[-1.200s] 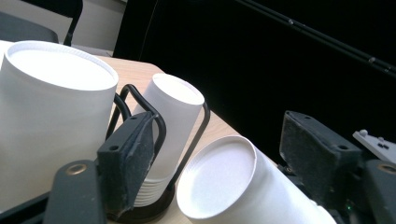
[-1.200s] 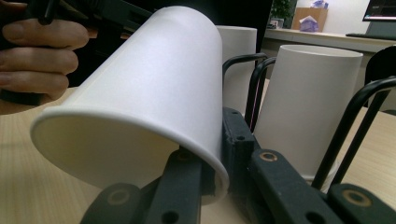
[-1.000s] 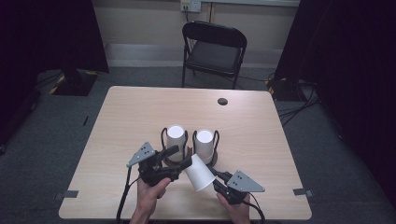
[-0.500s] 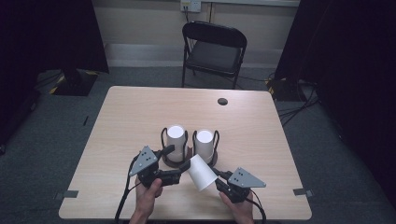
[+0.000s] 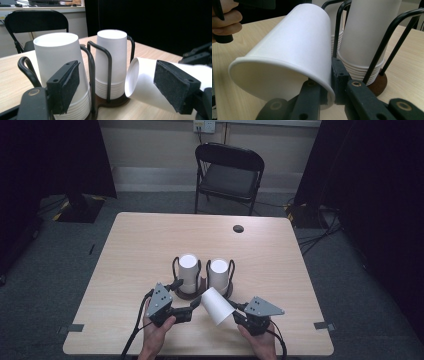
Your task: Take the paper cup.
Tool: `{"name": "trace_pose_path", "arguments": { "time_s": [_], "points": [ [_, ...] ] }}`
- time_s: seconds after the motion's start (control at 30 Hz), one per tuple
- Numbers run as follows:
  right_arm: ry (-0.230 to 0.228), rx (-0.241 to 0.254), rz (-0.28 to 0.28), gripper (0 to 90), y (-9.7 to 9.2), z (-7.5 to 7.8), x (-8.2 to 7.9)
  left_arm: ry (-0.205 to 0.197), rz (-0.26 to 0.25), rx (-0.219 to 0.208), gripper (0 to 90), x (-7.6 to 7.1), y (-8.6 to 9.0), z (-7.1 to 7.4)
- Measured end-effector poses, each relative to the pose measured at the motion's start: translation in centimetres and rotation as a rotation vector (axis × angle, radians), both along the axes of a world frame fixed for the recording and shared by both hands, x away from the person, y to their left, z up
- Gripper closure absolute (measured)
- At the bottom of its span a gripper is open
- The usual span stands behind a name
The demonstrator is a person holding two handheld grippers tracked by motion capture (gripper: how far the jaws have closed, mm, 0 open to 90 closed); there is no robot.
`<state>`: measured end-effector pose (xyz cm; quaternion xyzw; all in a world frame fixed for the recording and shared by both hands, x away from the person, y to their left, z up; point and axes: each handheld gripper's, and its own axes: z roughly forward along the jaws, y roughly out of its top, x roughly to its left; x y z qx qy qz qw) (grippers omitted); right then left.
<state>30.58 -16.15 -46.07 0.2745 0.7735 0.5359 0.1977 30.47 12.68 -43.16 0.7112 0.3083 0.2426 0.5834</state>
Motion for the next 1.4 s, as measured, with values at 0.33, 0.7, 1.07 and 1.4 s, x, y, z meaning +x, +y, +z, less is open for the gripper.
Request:
{"name": "trace_pose_path", "arguments": {
  "time_s": [0.33, 0.7, 1.07, 1.4],
  "points": [
    [0.095, -0.017, -0.002, 85.2, -0.4, 0.7, 0.8, 0.027, -0.023, 0.104, 19.7, -0.2, -0.5, -0.3],
    [0.209, -0.056, 0.007, 85.2, -0.9, 1.9, 1.7, 0.046, -0.043, 0.190, 21.4, -0.5, -1.5, -1.4],
    [0.265, -0.160, 0.053, 85.3, 0.1, 4.1, 2.5, -0.027, -0.067, 0.284, 22.6, -1.5, -2.4, -2.7],
    [0.382, -0.233, 0.104, 85.4, 0.5, 4.4, 3.4, -0.073, -0.070, 0.450, 16.4, -2.1, -3.3, -3.1]
  ]
}}
